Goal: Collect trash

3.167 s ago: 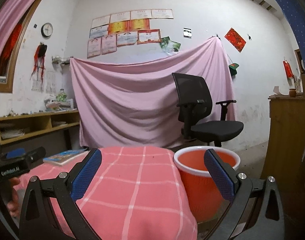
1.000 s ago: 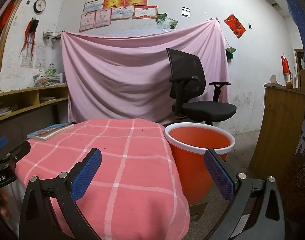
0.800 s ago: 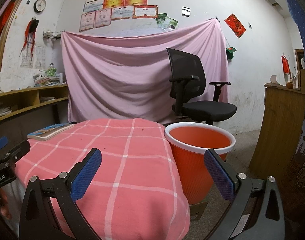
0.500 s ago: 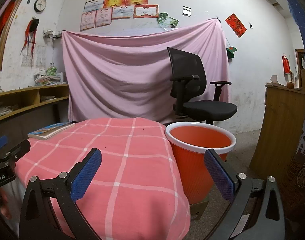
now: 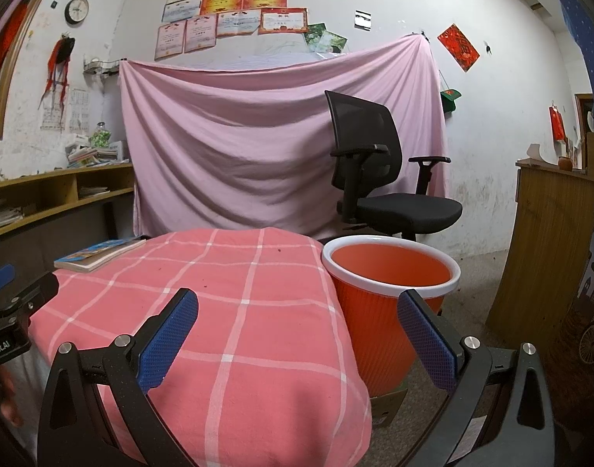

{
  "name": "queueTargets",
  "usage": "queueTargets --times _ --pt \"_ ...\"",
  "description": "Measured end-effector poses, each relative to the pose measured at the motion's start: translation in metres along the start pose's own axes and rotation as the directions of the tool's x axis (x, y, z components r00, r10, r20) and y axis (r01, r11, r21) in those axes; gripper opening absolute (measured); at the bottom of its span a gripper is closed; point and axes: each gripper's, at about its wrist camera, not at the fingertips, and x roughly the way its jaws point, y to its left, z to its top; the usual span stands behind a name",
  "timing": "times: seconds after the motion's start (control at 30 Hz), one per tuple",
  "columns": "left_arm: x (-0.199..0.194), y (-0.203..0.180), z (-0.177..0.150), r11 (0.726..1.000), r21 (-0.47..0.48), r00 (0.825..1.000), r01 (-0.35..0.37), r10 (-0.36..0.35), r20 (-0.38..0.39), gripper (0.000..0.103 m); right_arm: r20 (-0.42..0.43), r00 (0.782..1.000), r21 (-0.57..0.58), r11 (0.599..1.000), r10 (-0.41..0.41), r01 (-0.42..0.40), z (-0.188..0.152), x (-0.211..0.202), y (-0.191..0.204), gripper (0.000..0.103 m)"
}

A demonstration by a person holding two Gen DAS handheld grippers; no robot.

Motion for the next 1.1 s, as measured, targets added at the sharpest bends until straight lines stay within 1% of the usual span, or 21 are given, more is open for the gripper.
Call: queueTargets --times 1.1 --pt "0.0008 0.0023 -0.0014 1.0 0.008 1.0 0.0 0.0 0.0 0.101 -0.001 1.0 0.005 1.0 -0.001 0.001 0.0005 -0.0011 0.0044 0.103"
